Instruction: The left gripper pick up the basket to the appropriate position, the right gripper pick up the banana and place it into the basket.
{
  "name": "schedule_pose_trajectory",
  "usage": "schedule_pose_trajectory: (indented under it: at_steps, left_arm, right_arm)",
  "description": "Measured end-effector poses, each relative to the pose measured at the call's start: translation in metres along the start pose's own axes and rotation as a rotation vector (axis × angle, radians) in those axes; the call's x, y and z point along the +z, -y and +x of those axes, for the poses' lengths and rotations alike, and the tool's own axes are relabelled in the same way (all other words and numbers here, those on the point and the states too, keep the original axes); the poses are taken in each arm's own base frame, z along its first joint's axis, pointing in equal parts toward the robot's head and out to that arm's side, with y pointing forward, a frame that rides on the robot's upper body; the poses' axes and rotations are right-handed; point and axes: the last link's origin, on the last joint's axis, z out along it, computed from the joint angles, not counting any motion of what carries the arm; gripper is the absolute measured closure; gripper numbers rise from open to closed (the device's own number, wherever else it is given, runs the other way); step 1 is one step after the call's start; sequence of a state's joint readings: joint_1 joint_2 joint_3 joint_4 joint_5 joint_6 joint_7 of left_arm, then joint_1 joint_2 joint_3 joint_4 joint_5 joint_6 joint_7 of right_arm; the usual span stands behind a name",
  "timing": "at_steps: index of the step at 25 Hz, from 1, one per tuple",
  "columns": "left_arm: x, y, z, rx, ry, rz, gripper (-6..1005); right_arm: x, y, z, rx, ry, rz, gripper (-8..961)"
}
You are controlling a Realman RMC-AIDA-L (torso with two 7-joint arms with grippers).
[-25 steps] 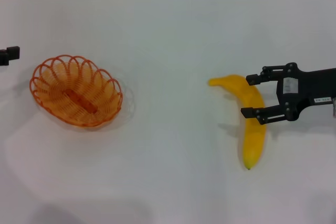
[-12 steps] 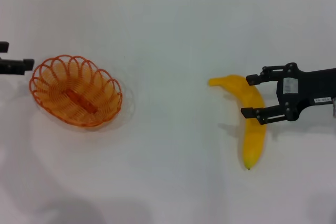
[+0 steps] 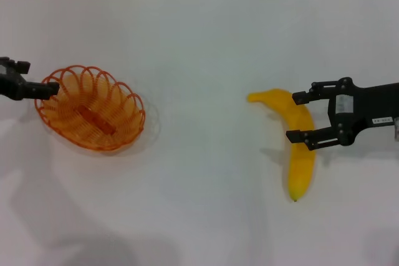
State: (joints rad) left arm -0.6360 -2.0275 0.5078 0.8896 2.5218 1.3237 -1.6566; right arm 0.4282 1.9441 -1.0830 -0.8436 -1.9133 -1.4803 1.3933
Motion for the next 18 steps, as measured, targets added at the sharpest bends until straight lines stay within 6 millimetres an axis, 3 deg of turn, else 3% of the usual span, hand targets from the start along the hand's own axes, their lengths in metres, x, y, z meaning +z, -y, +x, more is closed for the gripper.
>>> schedule_pose_trajectory:
  at_steps: [18]
  left_arm:
    - [0.021, -0.002, -0.009, 0.002, -0.002, 0.018, 156]
  right_arm:
    - [0.006, -0.001, -0.002, 0.011, -0.016, -0.01, 133]
